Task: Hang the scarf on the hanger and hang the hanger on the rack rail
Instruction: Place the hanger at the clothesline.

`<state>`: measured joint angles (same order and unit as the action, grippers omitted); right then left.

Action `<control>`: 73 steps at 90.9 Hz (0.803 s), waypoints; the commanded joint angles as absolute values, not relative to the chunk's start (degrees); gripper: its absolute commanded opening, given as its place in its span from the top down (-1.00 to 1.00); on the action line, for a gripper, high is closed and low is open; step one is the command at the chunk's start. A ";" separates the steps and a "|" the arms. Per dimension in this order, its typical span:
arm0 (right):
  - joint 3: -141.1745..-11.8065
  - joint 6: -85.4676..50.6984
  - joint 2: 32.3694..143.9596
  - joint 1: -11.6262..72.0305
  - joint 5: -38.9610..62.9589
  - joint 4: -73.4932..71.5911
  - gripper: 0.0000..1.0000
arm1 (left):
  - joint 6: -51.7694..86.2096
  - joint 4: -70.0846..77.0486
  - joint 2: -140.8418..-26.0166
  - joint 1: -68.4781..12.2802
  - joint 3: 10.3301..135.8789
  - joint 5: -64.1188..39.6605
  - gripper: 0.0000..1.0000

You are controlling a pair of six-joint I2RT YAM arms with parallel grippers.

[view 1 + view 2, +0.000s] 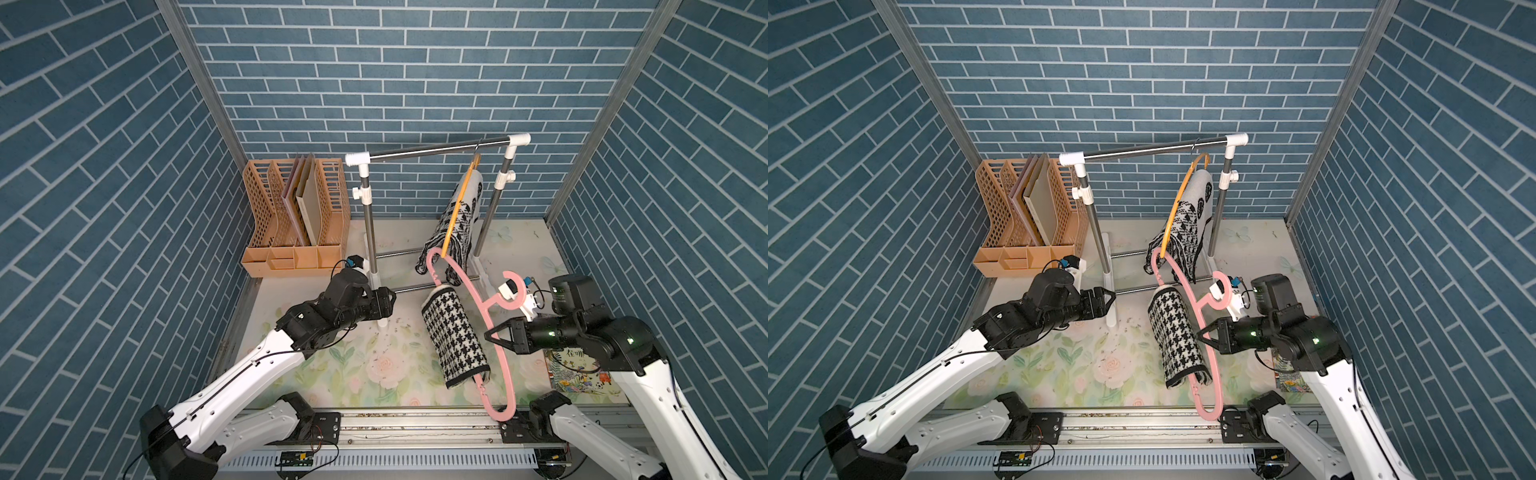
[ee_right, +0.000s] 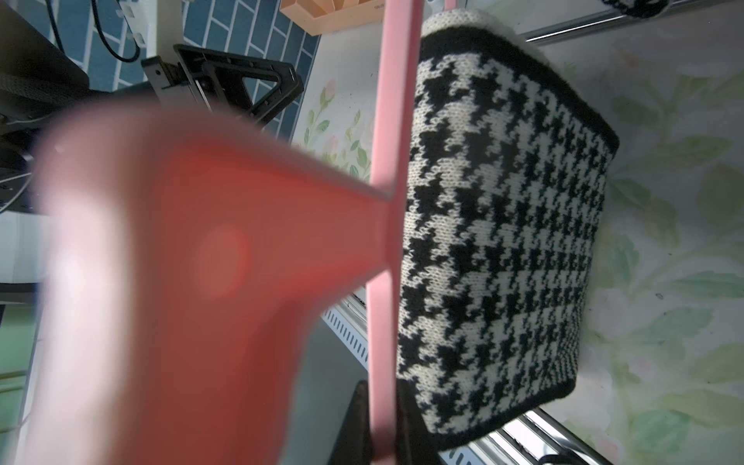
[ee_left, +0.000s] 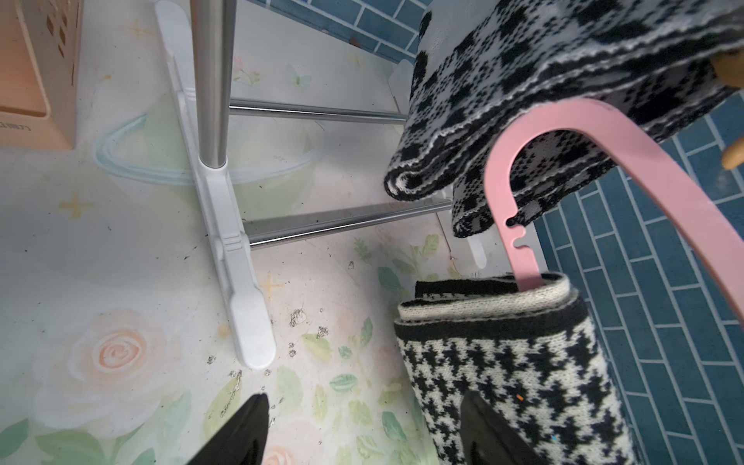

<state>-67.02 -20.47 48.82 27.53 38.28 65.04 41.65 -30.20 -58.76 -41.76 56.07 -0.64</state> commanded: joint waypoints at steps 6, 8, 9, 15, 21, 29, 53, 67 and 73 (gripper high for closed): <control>-71.77 -18.09 54.80 32.88 34.54 56.41 1.00 | 41.66 -32.71 -57.89 -41.40 55.90 0.22 -0.56; -72.35 -18.50 55.82 33.97 34.17 55.15 1.00 | 41.64 -32.70 -57.78 -41.44 55.90 0.25 -0.56; -72.74 -18.79 56.52 34.48 33.78 54.69 1.00 | 41.65 -32.70 -57.72 -41.42 55.85 0.26 -0.56; -75.43 -19.80 60.18 37.86 31.02 52.30 1.00 | 41.66 -32.92 -57.47 -41.40 55.88 0.33 -0.56; -78.54 -19.74 64.89 40.11 28.49 51.40 1.00 | 41.70 -33.25 -57.16 -41.40 55.90 0.45 -0.56; -83.54 -19.69 71.32 41.03 27.32 50.27 1.00 | 41.75 -33.68 -56.50 -41.40 55.81 0.75 -0.57; -104.54 -22.36 86.77 41.31 17.89 55.65 1.00 | 41.90 -36.20 -53.95 -41.40 55.77 1.39 -0.57; -115.94 -24.36 92.53 41.45 16.05 59.37 1.00 | 42.01 -38.09 -52.27 -41.40 55.59 1.80 -0.57; -122.39 -24.91 95.80 41.48 15.62 61.94 1.00 | 41.95 -38.46 -51.79 -41.40 55.28 1.68 -0.57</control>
<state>-112.99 -22.83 92.97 41.15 18.04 58.50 41.82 -35.86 -52.95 -41.76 56.07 0.73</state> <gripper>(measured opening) 0.128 0.785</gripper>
